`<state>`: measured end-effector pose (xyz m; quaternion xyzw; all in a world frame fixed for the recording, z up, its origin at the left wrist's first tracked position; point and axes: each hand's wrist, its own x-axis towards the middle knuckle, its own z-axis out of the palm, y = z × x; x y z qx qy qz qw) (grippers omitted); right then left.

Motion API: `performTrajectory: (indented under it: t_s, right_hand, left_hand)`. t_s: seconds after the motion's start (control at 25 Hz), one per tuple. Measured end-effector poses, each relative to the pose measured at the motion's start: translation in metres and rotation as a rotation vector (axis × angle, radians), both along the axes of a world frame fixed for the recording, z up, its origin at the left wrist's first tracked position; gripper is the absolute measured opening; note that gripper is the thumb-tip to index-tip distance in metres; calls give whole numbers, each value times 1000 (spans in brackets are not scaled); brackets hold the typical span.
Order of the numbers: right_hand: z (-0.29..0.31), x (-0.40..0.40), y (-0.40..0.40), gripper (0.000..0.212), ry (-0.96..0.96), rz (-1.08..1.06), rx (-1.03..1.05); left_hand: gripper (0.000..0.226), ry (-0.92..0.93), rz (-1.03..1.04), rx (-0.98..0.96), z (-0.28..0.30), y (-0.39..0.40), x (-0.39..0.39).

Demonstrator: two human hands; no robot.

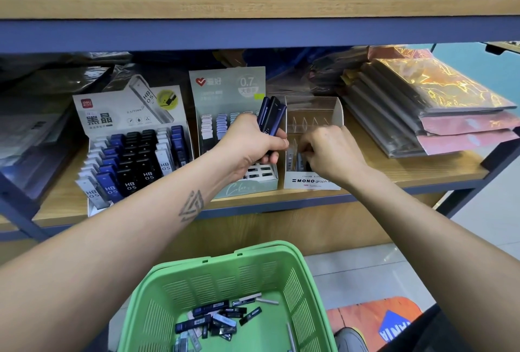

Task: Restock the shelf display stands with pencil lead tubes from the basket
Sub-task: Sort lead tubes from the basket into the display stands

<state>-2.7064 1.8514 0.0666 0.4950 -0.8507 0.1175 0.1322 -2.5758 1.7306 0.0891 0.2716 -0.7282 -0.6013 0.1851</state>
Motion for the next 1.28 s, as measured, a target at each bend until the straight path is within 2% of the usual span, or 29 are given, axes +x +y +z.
performTrajectory:
  t_s: [0.32,0.6,0.88,1.12,1.28]
  right_hand:
    - [-2,2,-1,28,52,32,38]
    - [3,5,-2,13,87,14,76]
    - [-3,6,-4,20,21,-37,-8]
    - [-8,5,-5,15,66,-43,-4]
    - [-5,4,-3,17,-12,-12,-2]
  left_hand:
    - [23,-7,0,6,2,1,1]
    - [22,-14,-5,3,3,1,2]
    - [22,-1,-5,18,2,0,2]
    - [17,-13,-14,10,2,0,1]
    - [19,-14,-16,18,2,0,1]
